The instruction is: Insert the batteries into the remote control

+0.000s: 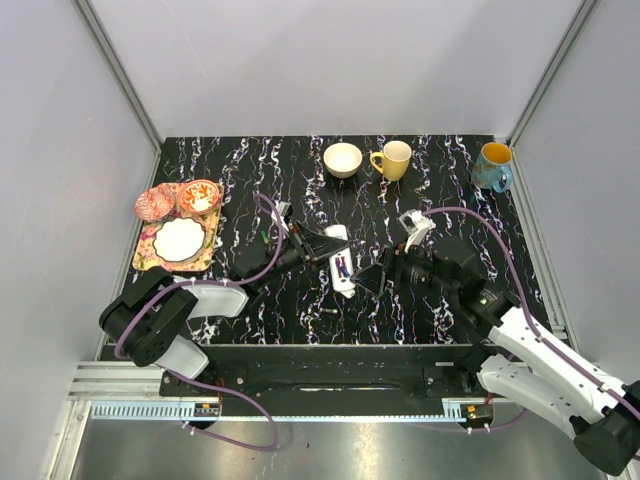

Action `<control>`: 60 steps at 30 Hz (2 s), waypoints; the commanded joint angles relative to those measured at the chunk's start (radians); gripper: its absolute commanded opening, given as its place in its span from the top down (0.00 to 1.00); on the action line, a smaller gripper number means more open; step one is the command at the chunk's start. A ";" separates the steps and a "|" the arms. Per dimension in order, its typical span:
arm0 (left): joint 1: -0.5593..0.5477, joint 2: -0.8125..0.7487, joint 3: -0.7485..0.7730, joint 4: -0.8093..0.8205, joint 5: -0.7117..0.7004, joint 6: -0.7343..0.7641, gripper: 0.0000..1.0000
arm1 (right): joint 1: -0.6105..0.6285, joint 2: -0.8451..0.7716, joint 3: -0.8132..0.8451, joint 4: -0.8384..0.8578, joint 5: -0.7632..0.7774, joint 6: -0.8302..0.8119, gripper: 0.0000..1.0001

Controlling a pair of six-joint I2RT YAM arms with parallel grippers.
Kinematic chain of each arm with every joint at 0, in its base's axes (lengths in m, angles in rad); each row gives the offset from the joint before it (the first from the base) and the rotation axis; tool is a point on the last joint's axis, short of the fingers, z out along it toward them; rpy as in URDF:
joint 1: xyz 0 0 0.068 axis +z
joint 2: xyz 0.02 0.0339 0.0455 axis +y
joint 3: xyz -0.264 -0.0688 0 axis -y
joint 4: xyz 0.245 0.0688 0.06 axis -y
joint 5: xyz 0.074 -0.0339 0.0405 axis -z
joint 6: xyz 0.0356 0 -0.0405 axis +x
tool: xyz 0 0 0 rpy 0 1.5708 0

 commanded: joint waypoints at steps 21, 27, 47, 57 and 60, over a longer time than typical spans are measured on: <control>0.004 -0.025 -0.007 0.411 0.012 -0.012 1.00 | -0.010 0.049 0.013 0.101 -0.032 -0.007 0.25; 0.004 -0.024 -0.006 0.411 0.016 -0.011 1.00 | -0.012 0.070 0.017 0.110 -0.033 -0.002 0.25; 0.002 -0.025 -0.017 0.402 0.021 0.029 1.00 | -0.015 0.130 0.071 0.104 -0.059 0.073 0.25; -0.002 -0.028 -0.017 0.404 0.021 0.031 1.00 | -0.013 0.159 0.071 0.104 -0.056 0.079 0.27; -0.004 -0.028 -0.017 0.404 0.021 0.031 1.00 | -0.013 0.165 0.073 0.104 -0.055 0.082 0.27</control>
